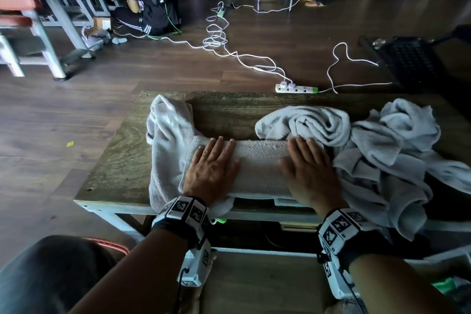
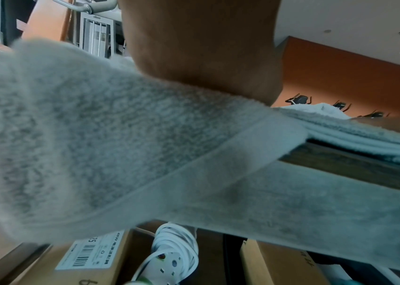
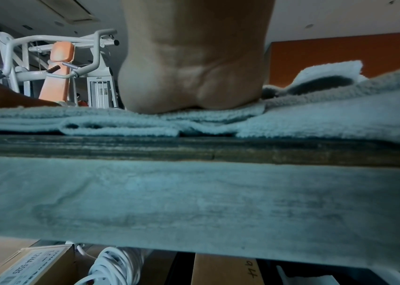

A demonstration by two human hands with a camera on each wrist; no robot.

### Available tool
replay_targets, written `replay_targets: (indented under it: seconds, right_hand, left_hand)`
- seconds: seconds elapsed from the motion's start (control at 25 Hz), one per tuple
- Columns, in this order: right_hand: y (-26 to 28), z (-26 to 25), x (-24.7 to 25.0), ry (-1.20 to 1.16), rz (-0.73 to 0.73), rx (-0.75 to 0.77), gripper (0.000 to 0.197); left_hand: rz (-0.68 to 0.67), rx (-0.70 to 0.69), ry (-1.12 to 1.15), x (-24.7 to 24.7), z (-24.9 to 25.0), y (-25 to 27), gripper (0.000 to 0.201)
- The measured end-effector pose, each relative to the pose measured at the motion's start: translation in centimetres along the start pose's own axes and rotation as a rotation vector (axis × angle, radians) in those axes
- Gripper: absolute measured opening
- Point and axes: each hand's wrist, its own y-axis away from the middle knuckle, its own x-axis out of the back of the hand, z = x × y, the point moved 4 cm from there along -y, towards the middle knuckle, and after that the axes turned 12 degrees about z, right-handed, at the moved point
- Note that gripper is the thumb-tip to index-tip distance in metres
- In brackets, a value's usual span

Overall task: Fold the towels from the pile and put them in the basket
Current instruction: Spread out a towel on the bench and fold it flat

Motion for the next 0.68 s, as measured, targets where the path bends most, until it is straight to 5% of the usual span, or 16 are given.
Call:
replay_targets:
  seconds: [0.48,0.6,0.68]
  right_hand:
    - [0.2,0.2,0.9,0.044,-0.033,-0.088,0.067]
    - [0.5,-2.5,2.2,0.074,0.067,0.068,0.073]
    - [1.3,-4.9,1.7,-0.010,0.005,0.195,0.080]
  left_hand:
    - [0.019,0.265,0.205,1.7,-3.4,1.6,0.060]
    - [0.192,0.353,0.129,2.9,-3.9,2.0,0.075]
    - [0.200,0.444,0.071,3.3,-4.3,2.6,0.078]
